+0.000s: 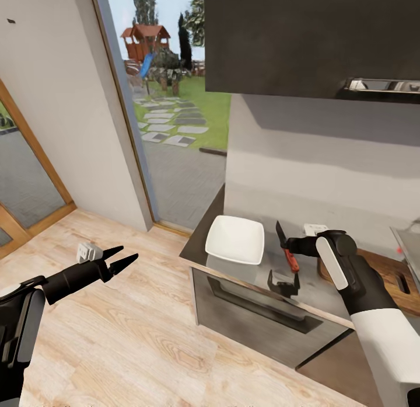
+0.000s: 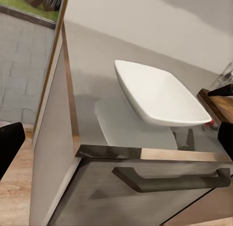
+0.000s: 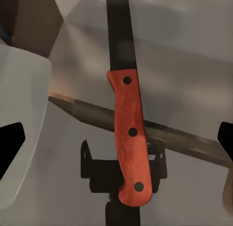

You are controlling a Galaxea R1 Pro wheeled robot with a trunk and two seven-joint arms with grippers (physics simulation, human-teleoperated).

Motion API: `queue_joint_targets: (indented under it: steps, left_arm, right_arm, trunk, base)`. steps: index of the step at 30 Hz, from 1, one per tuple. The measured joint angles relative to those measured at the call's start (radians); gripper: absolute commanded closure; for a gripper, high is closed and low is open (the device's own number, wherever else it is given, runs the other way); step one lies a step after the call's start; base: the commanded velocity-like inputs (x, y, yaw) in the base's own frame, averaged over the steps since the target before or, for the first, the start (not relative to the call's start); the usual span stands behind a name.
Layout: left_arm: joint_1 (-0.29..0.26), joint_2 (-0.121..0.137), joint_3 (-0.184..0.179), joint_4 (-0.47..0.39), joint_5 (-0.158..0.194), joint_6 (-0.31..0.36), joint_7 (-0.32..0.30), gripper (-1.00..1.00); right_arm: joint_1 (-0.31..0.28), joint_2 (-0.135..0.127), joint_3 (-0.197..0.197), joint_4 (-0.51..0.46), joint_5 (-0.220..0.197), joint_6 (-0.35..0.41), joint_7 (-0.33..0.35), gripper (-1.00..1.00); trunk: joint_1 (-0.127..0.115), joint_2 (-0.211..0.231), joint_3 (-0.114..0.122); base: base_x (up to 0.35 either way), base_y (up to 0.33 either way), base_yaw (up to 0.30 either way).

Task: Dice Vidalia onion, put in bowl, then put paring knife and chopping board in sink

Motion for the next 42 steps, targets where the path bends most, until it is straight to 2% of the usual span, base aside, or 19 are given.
queue_joint_targets:
  steps: [42]
  left_arm:
    - [0.000,0.000,0.000,0.000,0.000,0.000,0.000,-1.00]
  right_arm:
    - [0.000,0.000,-0.001,0.000,0.000,0.000,0.000,-1.00]
  trunk:
    - [0.000,0.000,-0.025]
  base:
    - [0.000,0.000,0.000]
